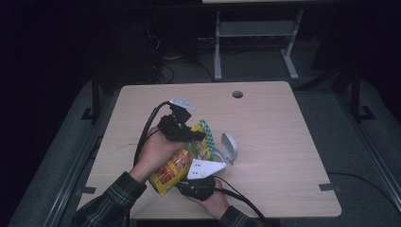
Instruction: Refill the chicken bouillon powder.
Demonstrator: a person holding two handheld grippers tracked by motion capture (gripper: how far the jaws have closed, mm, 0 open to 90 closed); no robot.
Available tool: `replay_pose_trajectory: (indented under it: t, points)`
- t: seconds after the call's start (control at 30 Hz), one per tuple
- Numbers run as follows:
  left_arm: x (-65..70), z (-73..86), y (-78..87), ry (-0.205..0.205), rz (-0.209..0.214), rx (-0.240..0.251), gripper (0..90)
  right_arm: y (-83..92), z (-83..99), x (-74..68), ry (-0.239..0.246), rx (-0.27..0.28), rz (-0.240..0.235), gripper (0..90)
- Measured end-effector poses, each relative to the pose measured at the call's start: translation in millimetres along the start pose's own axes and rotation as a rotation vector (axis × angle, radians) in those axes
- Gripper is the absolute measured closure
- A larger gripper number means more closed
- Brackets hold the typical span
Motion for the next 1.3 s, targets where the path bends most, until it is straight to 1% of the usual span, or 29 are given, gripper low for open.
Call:
replay_pose_trajectory:
  t: [0.1, 0.27, 0.3, 0.33, 0.4, 0.57, 0.8, 0.83, 0.87, 0.9, 0.93, 0.97, 1.07, 1.17, 1.2, 1.23, 1.3]
  points:
    - [-0.6, -1.2, -1.2, -0.003, 0.000, -0.014, 90.0, 0.3, -0.4, -0.1, 0.002, 0.000, 0.001, 90.0]
    - [-0.5, -1.6, -3.2, 0.004, -0.002, -0.020, 90.0, 0.3, -0.3, -0.4, 0.003, 0.000, 0.002, 90.0]
    - [-1.3, -1.9, -3.7, -0.006, -0.003, -0.030, 90.0, 0.2, -0.1, -0.6, 0.002, -0.001, 0.002, 90.0]
    - [-1.3, -1.9, -3.7, -0.006, -0.003, -0.030, 90.0, 0.2, -0.1, -0.6, 0.002, -0.001, 0.002, 90.0]
    - [-1.7, -2.3, -4.1, -0.014, -0.003, -0.046, 90.0, 0.0, -0.1, -0.9, 0.002, 0.000, 0.001, 90.0]
    - [-0.6, -3.8, -5.3, 0.001, -0.005, -0.040, 90.0, 0.3, -0.6, -0.6, 0.004, 0.003, 0.003, 90.0]
    - [-1.2, -6.6, -6.8, -0.015, -0.009, -0.062, 90.0, 1.3, -1.5, 0.1, 0.002, 0.008, 0.003, 90.0]
    - [-0.6, -7.7, -7.5, -0.008, -0.010, -0.058, 90.0, 1.8, -2.2, 0.6, -0.002, 0.012, 0.005, 90.0]
    - [-1.0, -8.3, -7.2, -0.019, -0.010, -0.068, 90.0, 1.8, -2.2, 0.6, -0.002, 0.012, 0.005, 90.0]
    - [0.1, -8.9, -8.4, -0.008, -0.011, -0.059, 90.0, 2.4, -2.5, 0.6, -0.003, 0.013, 0.007, 90.0]
    - [-0.2, -9.2, -8.7, -0.014, -0.011, -0.063, 90.0, 2.4, -2.5, 0.6, -0.003, 0.013, 0.007, 90.0]
    - [-0.1, -9.7, -9.7, -0.008, -0.014, -0.066, 90.0, 2.6, -2.4, 0.9, -0.004, 0.013, 0.007, 90.0]
    - [-1.6, -9.8, -10.8, -0.013, -0.013, -0.075, 90.0, 2.5, -2.3, 0.9, -0.003, 0.014, 0.006, 90.0]
    - [-2.4, -9.7, -11.4, -0.006, -0.008, -0.080, 90.0, 2.1, -2.3, 0.2, -0.001, 0.012, 0.004, 90.0]
    - [-2.8, -9.8, -11.0, -0.011, -0.006, -0.086, 90.0, 2.1, -2.3, 0.2, -0.001, 0.012, 0.004, 90.0]
    - [-1.9, -9.7, -12.4, -0.001, -0.007, -0.075, 90.0, 2.1, -2.3, 0.1, 0.000, 0.012, 0.004, 90.0]
    - [-2.1, -9.6, -12.5, -0.002, -0.007, -0.079, 90.0, 1.9, -2.0, 0.1, -0.001, 0.012, 0.003, 90.0]
Point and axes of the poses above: each handheld gripper's, and its own axes: y roughly backward along the jaws, z roughly out of its underside, x roughly to its right, the point moved 3 cm from there along -y, roughly forward along the jaws, and after that the axes turned 2 degrees about x, right-handed, at the moved point
